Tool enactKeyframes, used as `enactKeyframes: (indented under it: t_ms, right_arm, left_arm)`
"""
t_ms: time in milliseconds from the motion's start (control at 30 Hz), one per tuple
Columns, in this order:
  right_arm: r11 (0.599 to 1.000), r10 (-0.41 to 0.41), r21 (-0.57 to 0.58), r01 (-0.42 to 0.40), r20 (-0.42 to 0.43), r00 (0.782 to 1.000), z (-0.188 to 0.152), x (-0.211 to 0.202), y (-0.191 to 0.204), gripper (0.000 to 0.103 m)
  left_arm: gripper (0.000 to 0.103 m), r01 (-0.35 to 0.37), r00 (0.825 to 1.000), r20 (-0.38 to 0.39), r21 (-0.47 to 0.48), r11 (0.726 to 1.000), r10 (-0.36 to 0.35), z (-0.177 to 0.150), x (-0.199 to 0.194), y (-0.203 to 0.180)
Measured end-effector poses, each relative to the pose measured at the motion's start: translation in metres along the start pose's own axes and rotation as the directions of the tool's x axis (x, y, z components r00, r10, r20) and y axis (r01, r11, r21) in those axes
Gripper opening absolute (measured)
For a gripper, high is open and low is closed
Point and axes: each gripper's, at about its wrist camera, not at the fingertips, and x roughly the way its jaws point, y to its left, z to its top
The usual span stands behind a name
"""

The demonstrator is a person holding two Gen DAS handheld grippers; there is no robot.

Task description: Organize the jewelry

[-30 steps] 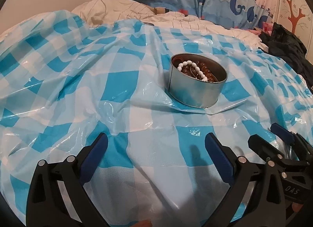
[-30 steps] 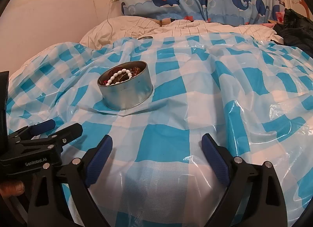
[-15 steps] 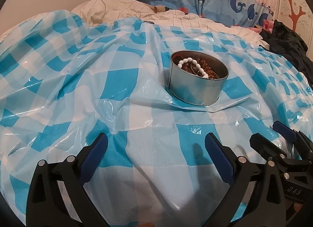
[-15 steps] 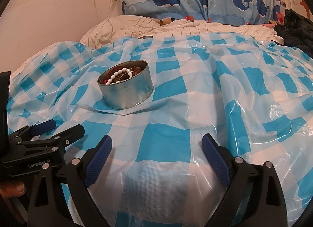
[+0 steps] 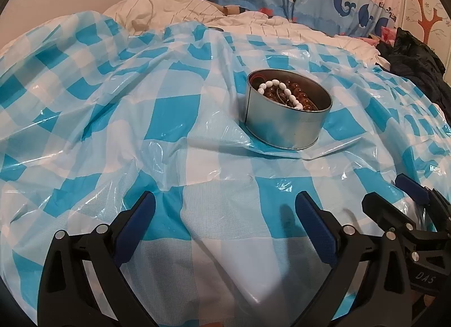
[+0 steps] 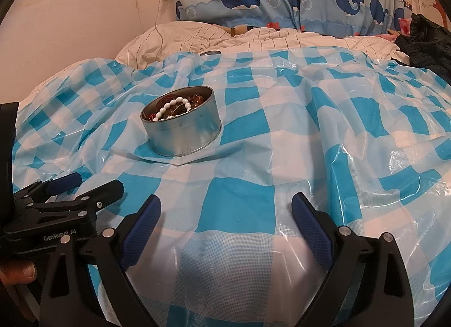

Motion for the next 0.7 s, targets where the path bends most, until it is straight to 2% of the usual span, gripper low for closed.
enactKeyframes:
  t_ms: [267, 433, 700]
  right_arm:
    - [1.0, 0.0, 0.0, 0.0, 0.0, 1.0, 0.0002, 0.0, 0.0002, 0.09]
    - [1.0, 0.006, 0.004, -0.006, 0.001, 1.0, 0.0002, -0.0004, -0.0004, 0.091]
    - [1.0, 0.002, -0.001, -0.002, -0.001, 1.0, -0.0006, 0.0004, -0.0004, 0.091]
  left_arm:
    - [0.095, 0.007, 1.0, -0.004, -0.017, 1.0, -0.007, 0.0012, 0.0001, -0.0008]
    - [0.095, 0.016, 0.998, 0.054, 0.016, 1.0, -0.017, -0.0003, -0.0084, -0.0047]
    - [0.095, 0.024, 1.0, -0.007, -0.064, 0.998, -0.024, -0.0002, -0.0021, 0.0047]
